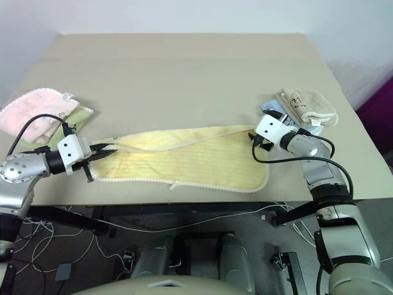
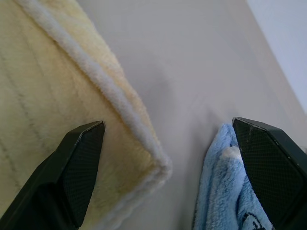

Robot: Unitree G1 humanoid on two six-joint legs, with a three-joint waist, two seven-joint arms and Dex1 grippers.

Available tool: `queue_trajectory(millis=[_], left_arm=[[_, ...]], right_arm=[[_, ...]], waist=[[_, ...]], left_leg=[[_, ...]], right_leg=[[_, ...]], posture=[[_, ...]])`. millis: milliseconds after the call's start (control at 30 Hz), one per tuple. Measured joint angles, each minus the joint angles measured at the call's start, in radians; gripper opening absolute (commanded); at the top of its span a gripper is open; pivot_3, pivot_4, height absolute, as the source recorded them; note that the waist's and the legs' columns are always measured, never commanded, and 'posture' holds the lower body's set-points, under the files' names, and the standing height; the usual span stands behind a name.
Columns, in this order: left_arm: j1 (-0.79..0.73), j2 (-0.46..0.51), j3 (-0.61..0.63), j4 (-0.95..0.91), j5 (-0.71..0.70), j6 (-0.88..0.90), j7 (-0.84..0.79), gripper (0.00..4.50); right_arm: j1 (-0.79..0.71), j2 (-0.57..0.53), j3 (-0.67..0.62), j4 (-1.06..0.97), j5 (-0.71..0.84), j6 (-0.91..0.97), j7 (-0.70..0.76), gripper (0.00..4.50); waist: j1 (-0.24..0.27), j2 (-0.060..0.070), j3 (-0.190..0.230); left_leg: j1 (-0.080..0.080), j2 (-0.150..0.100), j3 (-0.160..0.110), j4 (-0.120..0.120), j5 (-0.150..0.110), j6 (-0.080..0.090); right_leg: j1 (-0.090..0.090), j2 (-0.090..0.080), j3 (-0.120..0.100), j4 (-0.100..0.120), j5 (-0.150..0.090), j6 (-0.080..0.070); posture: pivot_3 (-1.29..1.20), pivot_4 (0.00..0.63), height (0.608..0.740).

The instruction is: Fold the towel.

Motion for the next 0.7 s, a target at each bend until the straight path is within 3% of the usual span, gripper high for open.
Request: queue_trajectory(millis=[67, 400, 433, 700], left_arm=[[0.000, 0.000, 0.000, -0.001, 0.002, 0.004, 0.000, 0.00], [0.019, -0.003, 0.019, -0.009, 0.006, 0.013, 0.001, 0.00], [0.019, -0.005, 0.021, -0.010, 0.007, 0.013, 0.001, 0.00], [0.018, -0.026, 0.036, -0.008, -0.002, 0.034, 0.006, 0.00]], right_arm=[[-0.007, 0.004, 0.008, 0.019, -0.005, -0.013, 0.001, 3.63], [-0.007, 0.014, 0.026, 0.036, -0.005, -0.036, 0.026, 0.19], [-0.007, 0.014, 0.026, 0.036, -0.005, -0.037, 0.028, 0.01], [-0.007, 0.010, 0.025, 0.034, -0.005, -0.042, 0.034, 0.01]], waist=[[0.000, 0.000, 0.000], [0.001, 0.000, 0.000], [0.000, 0.000, 0.000], [0.000, 0.000, 0.000]], left_leg=[[0.000, 0.000, 0.000, 0.000, 0.000, 0.000], [0.000, 0.000, 0.000, 0.000, 0.000, 0.000], [0.000, 0.000, 0.000, 0.000, 0.000, 0.000], [0.000, 0.000, 0.000, 0.000, 0.000, 0.000]], right_leg=[[0.000, 0.000, 0.000, 0.000, 0.000, 0.000], [0.000, 0.000, 0.000, 0.000, 0.000, 0.000], [0.000, 0.000, 0.000, 0.000, 0.000, 0.000], [0.000, 0.000, 0.000, 0.000, 0.000, 0.000]], posture=[[0.00, 0.150, 0.740], [0.00, 0.150, 0.740], [0.00, 0.150, 0.740], [0.00, 0.150, 0.740]])
